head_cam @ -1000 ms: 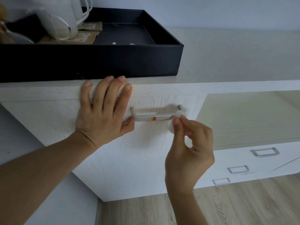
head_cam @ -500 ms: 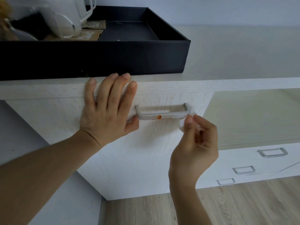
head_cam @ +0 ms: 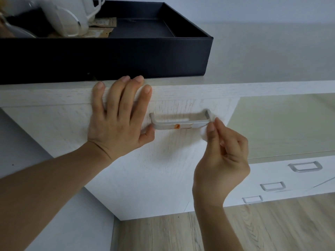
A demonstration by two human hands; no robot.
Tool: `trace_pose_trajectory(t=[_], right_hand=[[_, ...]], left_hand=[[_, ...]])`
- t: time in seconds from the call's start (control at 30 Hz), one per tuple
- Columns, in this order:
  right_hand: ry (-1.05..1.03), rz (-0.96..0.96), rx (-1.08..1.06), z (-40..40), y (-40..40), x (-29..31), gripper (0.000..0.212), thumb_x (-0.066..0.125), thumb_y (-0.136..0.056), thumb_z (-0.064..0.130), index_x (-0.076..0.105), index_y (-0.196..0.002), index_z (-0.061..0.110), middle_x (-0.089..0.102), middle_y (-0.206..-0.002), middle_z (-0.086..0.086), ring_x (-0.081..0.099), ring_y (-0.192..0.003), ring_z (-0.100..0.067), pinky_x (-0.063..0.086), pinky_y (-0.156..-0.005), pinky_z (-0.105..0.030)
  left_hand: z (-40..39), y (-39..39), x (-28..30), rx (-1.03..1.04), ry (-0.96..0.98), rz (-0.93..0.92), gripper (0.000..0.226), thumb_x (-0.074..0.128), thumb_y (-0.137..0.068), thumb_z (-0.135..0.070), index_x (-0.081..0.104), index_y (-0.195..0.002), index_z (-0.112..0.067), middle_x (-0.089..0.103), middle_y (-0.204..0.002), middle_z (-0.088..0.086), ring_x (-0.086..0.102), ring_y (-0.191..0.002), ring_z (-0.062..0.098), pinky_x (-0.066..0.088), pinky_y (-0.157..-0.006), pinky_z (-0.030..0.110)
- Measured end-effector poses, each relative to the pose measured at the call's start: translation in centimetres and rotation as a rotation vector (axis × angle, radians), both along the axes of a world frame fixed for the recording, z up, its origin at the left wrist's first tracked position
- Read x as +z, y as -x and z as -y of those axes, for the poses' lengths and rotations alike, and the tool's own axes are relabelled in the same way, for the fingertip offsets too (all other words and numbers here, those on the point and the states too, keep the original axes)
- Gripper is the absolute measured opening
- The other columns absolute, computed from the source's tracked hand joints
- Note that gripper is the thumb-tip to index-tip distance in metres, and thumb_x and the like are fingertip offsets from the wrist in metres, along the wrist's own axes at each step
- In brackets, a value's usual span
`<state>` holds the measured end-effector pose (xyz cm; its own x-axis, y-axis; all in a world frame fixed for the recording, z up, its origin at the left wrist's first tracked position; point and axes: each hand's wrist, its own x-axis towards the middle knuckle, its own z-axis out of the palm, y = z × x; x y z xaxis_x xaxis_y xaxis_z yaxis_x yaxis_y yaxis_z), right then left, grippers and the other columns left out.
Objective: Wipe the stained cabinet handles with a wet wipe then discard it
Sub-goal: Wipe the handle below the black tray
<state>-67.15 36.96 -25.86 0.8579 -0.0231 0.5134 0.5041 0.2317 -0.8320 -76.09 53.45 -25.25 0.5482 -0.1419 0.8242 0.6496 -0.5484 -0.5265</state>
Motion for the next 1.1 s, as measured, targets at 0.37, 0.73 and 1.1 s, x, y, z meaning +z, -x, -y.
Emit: trace_pose_trajectory(t=[0.37,0.73,1.1], right_hand=[[-0.002,0.021,0.034,0.3,0.4,-0.1,0.017,0.065,-0.084,0.019,0.068,-0.1,0.021,0.056,-0.087,0.01,0.056,-0.079,0.003,0.045,-0.075,-0.011],[-0.021,-0.018,0.094,-0.5,1.3,0.2,0.012,0.069,-0.083,0.02,0.066,-0.084,0.031,0.063,-0.084,0.014,0.062,-0.079,-0.005,0.047,-0.073,-0.015],[0.008,0.006,0.039,-0.2,1.4,-0.1,0.013,0.065,-0.085,0.024,0.061,-0.083,0.036,0.062,-0.085,0.008,0.061,-0.079,-0.009,0.048,-0.072,-0.021]], left_hand=[[0.0,-0.1,0.0,-0.005,-0.007,0.004,0.074,0.046,-0.091,-0.047,0.017,-0.14,0.0,0.016,-0.142,0.02,0.021,-0.13,0.035,0.007,-0.114,0.051],[0.0,0.0,0.0,-0.006,0.01,-0.004,0.073,0.044,-0.093,-0.048,0.014,-0.14,-0.002,0.012,-0.143,0.019,0.018,-0.132,0.035,0.01,-0.111,0.052],[0.0,-0.1,-0.1,-0.012,0.024,-0.007,0.075,0.042,-0.092,-0.05,0.013,-0.142,-0.002,0.011,-0.143,0.019,0.016,-0.132,0.034,0.009,-0.112,0.052]])
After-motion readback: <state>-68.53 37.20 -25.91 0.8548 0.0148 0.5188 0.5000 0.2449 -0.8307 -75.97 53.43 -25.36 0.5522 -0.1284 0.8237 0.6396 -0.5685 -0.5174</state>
